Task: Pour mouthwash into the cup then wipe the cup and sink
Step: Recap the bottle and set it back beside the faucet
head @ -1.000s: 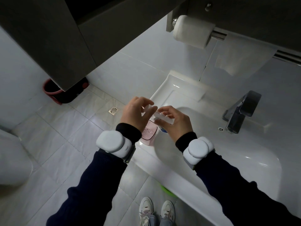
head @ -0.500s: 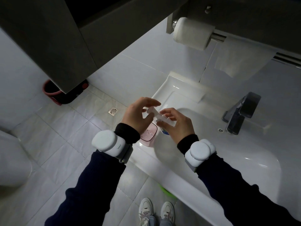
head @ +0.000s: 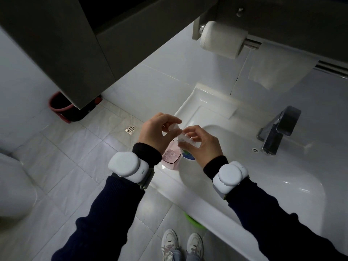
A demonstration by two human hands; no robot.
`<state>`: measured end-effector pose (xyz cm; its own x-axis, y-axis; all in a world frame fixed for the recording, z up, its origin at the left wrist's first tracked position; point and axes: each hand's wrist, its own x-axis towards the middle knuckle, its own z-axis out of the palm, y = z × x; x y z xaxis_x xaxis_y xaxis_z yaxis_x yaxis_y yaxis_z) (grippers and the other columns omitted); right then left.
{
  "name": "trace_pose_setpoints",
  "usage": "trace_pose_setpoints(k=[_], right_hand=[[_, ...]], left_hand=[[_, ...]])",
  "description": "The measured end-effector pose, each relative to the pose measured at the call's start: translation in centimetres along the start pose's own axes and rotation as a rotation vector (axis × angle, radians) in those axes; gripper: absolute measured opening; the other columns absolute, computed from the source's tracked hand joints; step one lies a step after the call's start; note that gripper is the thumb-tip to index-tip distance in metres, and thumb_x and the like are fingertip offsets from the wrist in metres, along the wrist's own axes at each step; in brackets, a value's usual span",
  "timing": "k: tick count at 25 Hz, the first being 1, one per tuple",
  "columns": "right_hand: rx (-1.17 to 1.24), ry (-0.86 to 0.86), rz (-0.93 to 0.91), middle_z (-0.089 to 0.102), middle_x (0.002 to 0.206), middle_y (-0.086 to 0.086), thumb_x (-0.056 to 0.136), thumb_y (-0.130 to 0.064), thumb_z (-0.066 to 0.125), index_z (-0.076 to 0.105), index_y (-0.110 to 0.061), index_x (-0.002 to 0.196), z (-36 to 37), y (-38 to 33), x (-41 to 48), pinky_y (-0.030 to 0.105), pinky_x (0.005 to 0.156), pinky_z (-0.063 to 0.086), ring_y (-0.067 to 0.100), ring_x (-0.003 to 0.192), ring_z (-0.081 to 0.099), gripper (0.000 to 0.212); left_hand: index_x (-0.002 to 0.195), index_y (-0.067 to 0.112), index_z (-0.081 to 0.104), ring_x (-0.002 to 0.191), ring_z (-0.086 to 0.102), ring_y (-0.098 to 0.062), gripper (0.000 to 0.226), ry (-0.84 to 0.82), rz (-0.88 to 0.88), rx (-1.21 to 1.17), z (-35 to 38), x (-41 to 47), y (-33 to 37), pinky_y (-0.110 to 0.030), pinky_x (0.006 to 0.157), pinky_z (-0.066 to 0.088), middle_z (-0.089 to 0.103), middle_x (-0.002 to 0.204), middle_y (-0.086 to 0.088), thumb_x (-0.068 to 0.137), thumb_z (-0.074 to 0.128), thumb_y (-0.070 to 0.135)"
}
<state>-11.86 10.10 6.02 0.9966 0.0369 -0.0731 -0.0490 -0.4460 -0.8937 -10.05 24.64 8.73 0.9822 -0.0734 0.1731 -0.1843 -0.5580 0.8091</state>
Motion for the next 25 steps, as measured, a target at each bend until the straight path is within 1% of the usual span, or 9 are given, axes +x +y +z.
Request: trace_pose_setpoints(k=[3, 7, 11, 16, 20, 22, 24, 25], right_hand=[[0.009, -0.009, -0.004, 0.062, 0.086, -0.005, 0.07, -0.028, 0.075, 0.058, -0.023, 0.094, 0.0, -0.1, 0.0, 0.026, 0.076, 0.048, 0.015, 0.082, 0.059, 0.03], [0.003, -0.021, 0.002, 0.062, 0.086, -0.006, 0.07, -0.03, 0.074, 0.055, -0.026, 0.092, 0.1, -0.4, 0.1, 0.023, 0.073, 0.048, 0.013, 0.081, 0.059, 0.03], [0.002, -0.021, -0.001, 0.062, 0.087, -0.006, 0.071, -0.028, 0.074, 0.056, -0.023, 0.097, 0.0, -0.6, 0.2, 0.024, 0.074, 0.049, 0.014, 0.08, 0.059, 0.031], [-0.006, 0.006, 0.008, 0.06, 0.09, -0.006, 0.074, -0.028, 0.071, 0.057, -0.02, 0.101, -0.4, -0.5, 0.3, 0.024, 0.073, 0.045, 0.014, 0.083, 0.057, 0.032], [0.016, 0.046, 0.021, 0.059, 0.092, -0.005, 0.076, -0.029, 0.068, 0.057, -0.018, 0.105, -1.0, -0.5, 0.1, 0.026, 0.076, 0.048, 0.013, 0.085, 0.057, 0.033], [0.02, 0.085, 0.019, 0.059, 0.093, -0.006, 0.078, -0.029, 0.066, 0.056, -0.018, 0.106, -1.6, -0.7, 0.1, 0.026, 0.077, 0.049, 0.012, 0.085, 0.057, 0.032], [0.068, 0.178, -0.005, 0.061, 0.093, -0.006, 0.079, -0.025, 0.067, 0.057, -0.021, 0.102, -3.1, -0.8, 0.0, 0.027, 0.076, 0.051, 0.013, 0.082, 0.06, 0.025], [0.091, 0.192, -0.017, 0.061, 0.094, -0.005, 0.078, -0.021, 0.067, 0.057, -0.024, 0.098, -3.5, -0.9, -0.1, 0.03, 0.076, 0.053, 0.015, 0.081, 0.061, 0.022]], left_hand=[[0.091, 0.015, 0.07, 0.073, 0.058, -0.01, 0.021, 0.003, 0.011, -0.01, -0.3, 0.0, 0.1, -0.009, 0.068, 0.045, 0.064, 0.085, -0.001, 0.071, 0.073, 0.013], [0.093, 0.017, 0.069, 0.077, 0.062, -0.014, 0.022, -0.005, 0.027, -0.02, -0.5, 0.2, 0.3, -0.011, 0.07, 0.048, 0.068, 0.088, -0.004, 0.071, 0.074, 0.014], [0.094, 0.019, 0.069, 0.077, 0.062, -0.016, 0.023, -0.024, 0.043, -0.018, -0.7, 0.6, 0.4, -0.015, 0.072, 0.05, 0.068, 0.088, -0.004, 0.072, 0.074, 0.017], [0.096, 0.017, 0.069, 0.079, 0.063, -0.018, 0.025, -0.05, 0.053, -0.053, -0.4, 1.0, 0.9, -0.02, 0.075, 0.052, 0.069, 0.09, -0.005, 0.071, 0.074, 0.018], [0.106, 0.016, 0.064, 0.079, 0.062, -0.016, 0.037, -0.063, 0.048, -0.087, 0.4, 1.5, 1.3, -0.014, 0.075, 0.051, 0.066, 0.088, 0.001, 0.071, 0.074, 0.02], [0.11, 0.016, 0.06, 0.08, 0.061, -0.016, 0.046, -0.098, 0.033, -0.093, 0.9, 1.5, 1.7, -0.019, 0.076, 0.052, 0.064, 0.089, 0.003, 0.069, 0.076, 0.024], [0.106, 0.017, 0.061, 0.079, 0.061, -0.019, 0.048, -0.164, 0.053, -0.114, 2.1, 1.8, 2.4, -0.027, 0.076, 0.053, 0.064, 0.087, 0.004, 0.064, 0.076, 0.033], [0.102, 0.018, 0.062, 0.078, 0.06, -0.021, 0.047, -0.184, 0.049, -0.127, 2.4, 1.8, 2.5, -0.031, 0.076, 0.053, 0.065, 0.086, 0.003, 0.061, 0.074, 0.037]])
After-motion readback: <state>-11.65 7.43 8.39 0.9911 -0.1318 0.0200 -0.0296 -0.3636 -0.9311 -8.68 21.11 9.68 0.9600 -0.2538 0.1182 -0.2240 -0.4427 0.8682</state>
